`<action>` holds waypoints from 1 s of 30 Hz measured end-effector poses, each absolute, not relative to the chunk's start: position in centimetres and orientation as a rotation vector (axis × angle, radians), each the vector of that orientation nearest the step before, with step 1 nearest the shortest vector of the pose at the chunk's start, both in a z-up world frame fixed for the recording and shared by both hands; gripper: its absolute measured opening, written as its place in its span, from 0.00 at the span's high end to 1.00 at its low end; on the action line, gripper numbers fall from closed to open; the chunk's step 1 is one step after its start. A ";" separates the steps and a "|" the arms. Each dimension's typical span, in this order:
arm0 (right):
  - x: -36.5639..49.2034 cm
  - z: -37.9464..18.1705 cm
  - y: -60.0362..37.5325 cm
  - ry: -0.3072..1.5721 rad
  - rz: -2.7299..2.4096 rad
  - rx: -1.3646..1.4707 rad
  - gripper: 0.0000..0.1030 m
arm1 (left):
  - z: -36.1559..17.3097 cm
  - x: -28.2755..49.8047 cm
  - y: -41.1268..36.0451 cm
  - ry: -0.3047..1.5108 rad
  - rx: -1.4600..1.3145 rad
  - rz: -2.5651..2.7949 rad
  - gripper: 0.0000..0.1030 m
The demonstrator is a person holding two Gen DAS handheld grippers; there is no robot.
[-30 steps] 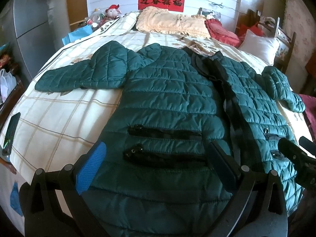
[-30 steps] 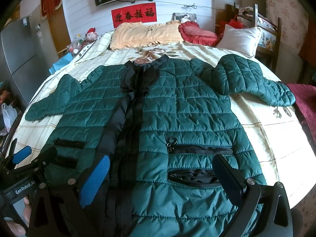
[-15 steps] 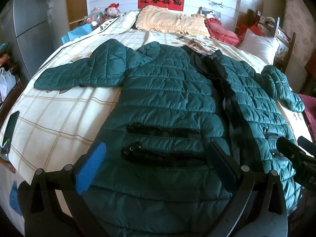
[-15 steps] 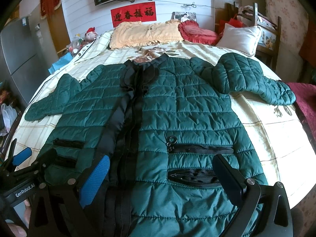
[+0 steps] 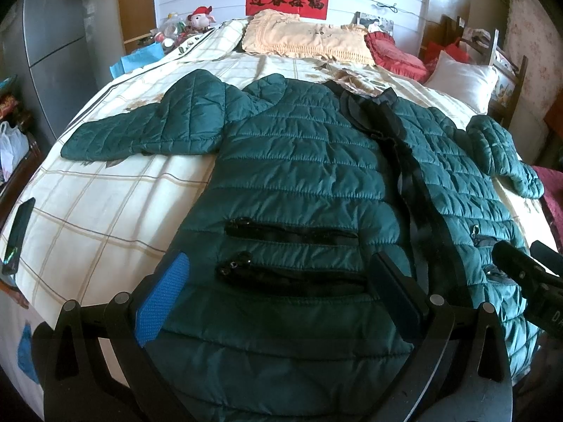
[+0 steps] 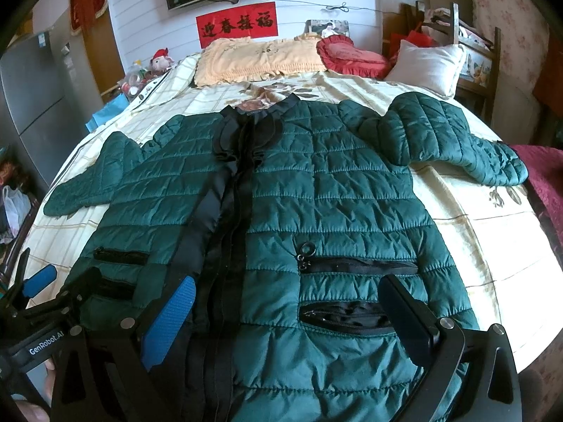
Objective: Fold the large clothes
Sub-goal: 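Position both grippers over the green jacket's body near the hem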
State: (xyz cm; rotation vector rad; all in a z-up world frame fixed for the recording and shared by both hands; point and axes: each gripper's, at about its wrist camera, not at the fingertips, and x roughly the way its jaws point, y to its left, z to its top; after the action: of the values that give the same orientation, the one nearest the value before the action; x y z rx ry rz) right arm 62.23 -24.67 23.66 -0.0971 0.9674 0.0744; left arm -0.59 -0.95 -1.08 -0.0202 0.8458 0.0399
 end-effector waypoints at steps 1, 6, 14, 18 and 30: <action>62.0 23.8 -25.0 0.968 0.074 -0.097 0.00 | -1.0 -0.5 -0.9 0.838 -0.021 0.039 0.01; 63.2 23.5 -25.6 0.970 0.074 -0.096 0.00 | -1.0 -0.6 -0.9 0.830 -0.033 0.033 0.01; 63.6 25.2 -28.0 0.959 0.077 -0.100 0.00 | -1.2 -0.2 -0.7 0.832 -0.011 0.056 0.01; 64.7 23.9 -23.2 0.960 0.078 -0.085 0.00 | -0.8 0.9 -0.3 0.776 0.105 0.114 0.01; 69.1 27.4 -26.7 0.950 0.074 -0.101 0.00 | 0.7 2.1 1.3 0.819 0.033 0.110 0.01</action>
State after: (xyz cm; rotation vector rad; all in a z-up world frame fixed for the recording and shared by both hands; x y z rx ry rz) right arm 69.08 -26.73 27.44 -0.1015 0.9502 0.0744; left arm 2.10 1.25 0.73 0.0332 0.8190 0.1097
